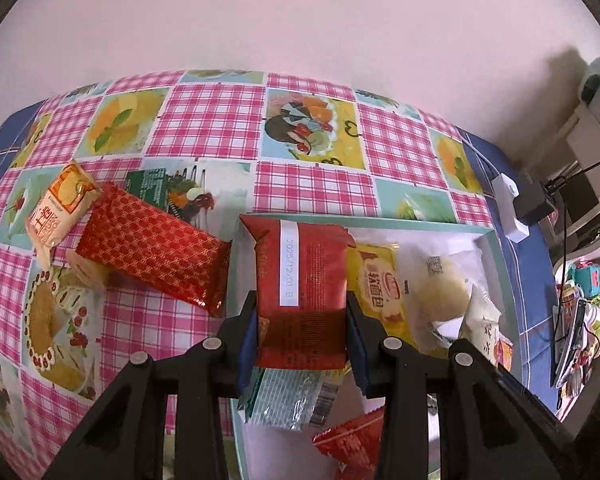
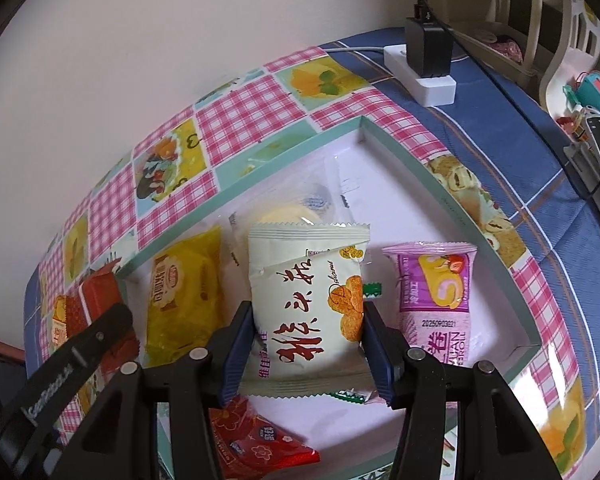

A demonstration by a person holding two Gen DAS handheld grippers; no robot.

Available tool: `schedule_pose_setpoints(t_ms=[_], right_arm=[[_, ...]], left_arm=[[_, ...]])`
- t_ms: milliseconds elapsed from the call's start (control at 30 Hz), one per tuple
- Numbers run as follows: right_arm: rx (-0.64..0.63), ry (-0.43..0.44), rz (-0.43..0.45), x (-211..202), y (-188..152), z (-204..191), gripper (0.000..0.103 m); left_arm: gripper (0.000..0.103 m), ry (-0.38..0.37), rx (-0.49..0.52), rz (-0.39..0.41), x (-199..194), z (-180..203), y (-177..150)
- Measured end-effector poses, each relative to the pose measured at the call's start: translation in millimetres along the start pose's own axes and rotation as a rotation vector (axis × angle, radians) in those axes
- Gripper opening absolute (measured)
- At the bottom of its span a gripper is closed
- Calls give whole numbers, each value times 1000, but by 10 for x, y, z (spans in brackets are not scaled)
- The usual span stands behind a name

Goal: Organize snacks
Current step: 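Carry both packs into the white tray and open both grippers, then move both grippers back over the remaining snacks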

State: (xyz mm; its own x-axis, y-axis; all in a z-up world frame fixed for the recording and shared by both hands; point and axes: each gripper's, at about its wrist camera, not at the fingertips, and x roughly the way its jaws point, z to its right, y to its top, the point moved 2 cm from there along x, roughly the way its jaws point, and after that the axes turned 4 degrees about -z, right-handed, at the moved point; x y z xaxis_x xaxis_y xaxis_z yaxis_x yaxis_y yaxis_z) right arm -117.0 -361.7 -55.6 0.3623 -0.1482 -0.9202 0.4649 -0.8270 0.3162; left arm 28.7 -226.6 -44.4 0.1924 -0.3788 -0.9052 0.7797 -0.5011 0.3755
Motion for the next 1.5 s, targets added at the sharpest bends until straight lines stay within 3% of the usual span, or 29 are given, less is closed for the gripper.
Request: schedule_pose_setpoints(t_ms=[133,233,400,467,533,667,767,800,867,1500], right_arm=[[-16,-10,-5,5,4,-24,56],[-26,-24,-4,-1,6,-37,62],[-37,-41,-3,-23,-1,-41,68],[-42,-51,2,-35,-9,-42,79],[-51,-53,5,-46,-23,-57,82],[-83,-61,15,-70,-72,-119,86],[-108,-65,25,-87,-113,-184,87],[-115,-67,27,-89,-127,-205,89],[-124,-68,30,-87,-148,-236,103],[-205,-93,57,-91,-298,-478,103]], left_arm=[[41,-17,-5,-3,40,12,27],[44,-19,-9,-13,19,4,20],[57,-9,-33,-24,-78,-49,7],[66,16,-48,-25,-115,-99,-7],[73,44,-65,-20,-151,-165,-20],[76,100,-84,-1,-226,-316,-42],[93,143,-96,17,-275,-425,-64],[93,153,-100,22,-289,-460,-72],[93,167,-107,27,-319,-521,-95],[95,319,-118,64,-512,-837,-171]])
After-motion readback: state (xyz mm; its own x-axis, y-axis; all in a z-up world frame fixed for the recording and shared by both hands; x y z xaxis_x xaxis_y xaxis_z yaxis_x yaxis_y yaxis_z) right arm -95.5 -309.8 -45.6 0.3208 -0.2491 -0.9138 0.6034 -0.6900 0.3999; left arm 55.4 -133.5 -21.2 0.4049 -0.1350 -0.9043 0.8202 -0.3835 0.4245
